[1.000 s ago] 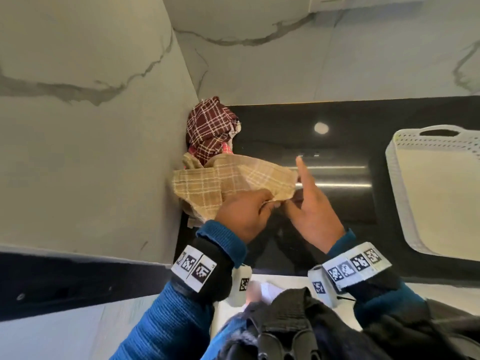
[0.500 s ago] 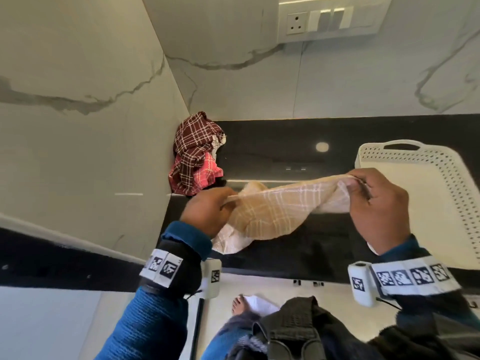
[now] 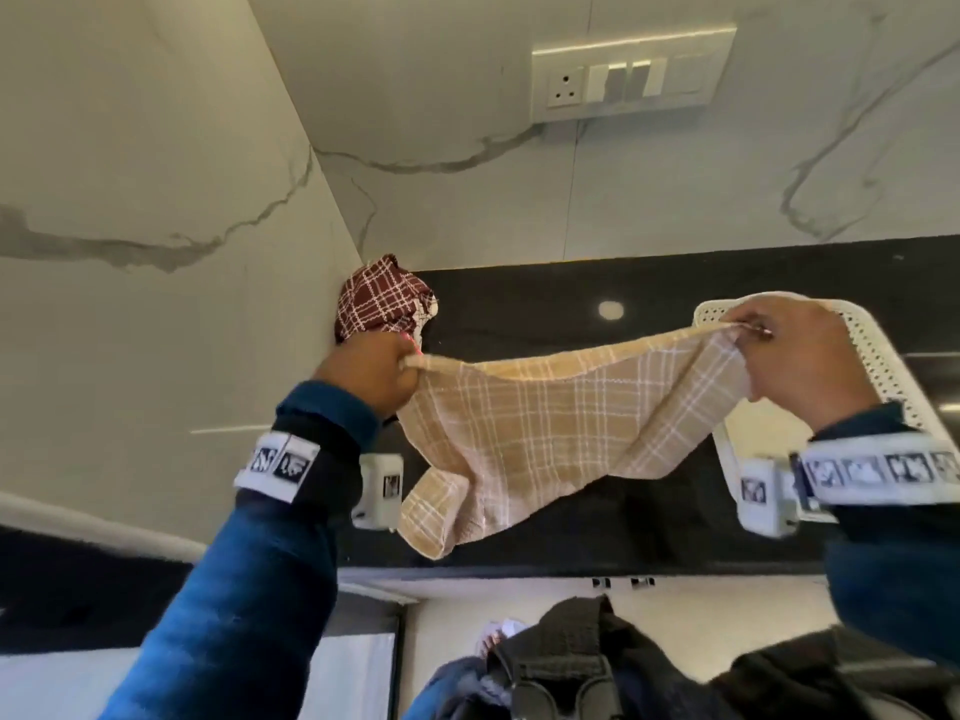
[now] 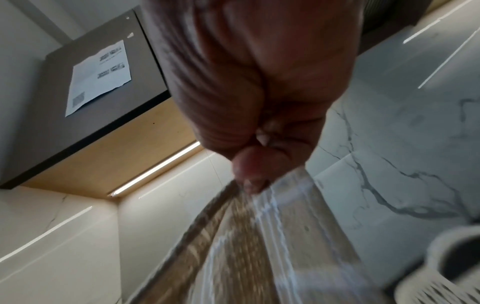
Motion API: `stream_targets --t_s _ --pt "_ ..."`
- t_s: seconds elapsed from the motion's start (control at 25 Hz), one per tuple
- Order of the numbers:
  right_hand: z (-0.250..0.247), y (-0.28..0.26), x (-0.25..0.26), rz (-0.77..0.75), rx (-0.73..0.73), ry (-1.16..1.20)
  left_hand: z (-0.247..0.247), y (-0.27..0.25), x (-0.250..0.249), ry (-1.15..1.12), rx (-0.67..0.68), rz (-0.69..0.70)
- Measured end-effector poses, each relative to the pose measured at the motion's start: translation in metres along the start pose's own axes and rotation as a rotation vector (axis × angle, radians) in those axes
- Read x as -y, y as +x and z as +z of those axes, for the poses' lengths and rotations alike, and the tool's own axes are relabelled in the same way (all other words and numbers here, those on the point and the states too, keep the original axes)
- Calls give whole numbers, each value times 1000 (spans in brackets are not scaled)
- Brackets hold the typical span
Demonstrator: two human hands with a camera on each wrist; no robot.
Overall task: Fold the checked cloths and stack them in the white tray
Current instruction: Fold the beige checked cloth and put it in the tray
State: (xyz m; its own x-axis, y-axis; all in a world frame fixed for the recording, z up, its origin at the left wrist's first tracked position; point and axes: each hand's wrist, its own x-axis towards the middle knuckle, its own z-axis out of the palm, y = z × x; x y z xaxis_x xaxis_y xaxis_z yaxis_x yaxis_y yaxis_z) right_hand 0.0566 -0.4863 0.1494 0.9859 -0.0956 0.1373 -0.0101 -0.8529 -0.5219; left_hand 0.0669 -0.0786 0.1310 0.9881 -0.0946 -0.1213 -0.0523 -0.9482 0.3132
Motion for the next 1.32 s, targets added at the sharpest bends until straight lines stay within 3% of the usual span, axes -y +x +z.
stream_targets --t_s 0.08,0.16,0.28,0.36,0.48,0.56,0.68,0.8,1.0,1.08,1.2,1.32 --pt "-19 39 24 -76 -108 -52 -46 36 -11 108 -130 -31" --pt "-54 74 53 -144 -399 -3 -106 61 -20 81 -427 -55" --pt "-114 109 71 -200 -833 106 -175 66 -17 -207 -869 11" --pt "-119 97 73 -239 -872 154 -176 48 -11 -412 -967 116" --pt "-90 33 65 -299 -715 286 -116 5 -8 -615 -820 165" --pt "-64 -17 37 -248 -573 282 -66 -31 -4 -564 -635 118" --pt "-16 -75 -28 -67 -153 276 11 -77 18 -337 -382 0" --pt "41 -119 -87 -42 142 121 81 -111 39 -294 -142 -98" --pt "69 -155 -126 -8 509 42 126 -150 36 -258 257 -241" --pt "55 -161 -131 -28 613 22 123 -167 36 -276 329 -255" --pt "21 -161 -116 58 612 168 105 -182 36 -314 287 -230" --pt "9 -136 -87 40 310 244 88 -163 34 -366 53 -203"
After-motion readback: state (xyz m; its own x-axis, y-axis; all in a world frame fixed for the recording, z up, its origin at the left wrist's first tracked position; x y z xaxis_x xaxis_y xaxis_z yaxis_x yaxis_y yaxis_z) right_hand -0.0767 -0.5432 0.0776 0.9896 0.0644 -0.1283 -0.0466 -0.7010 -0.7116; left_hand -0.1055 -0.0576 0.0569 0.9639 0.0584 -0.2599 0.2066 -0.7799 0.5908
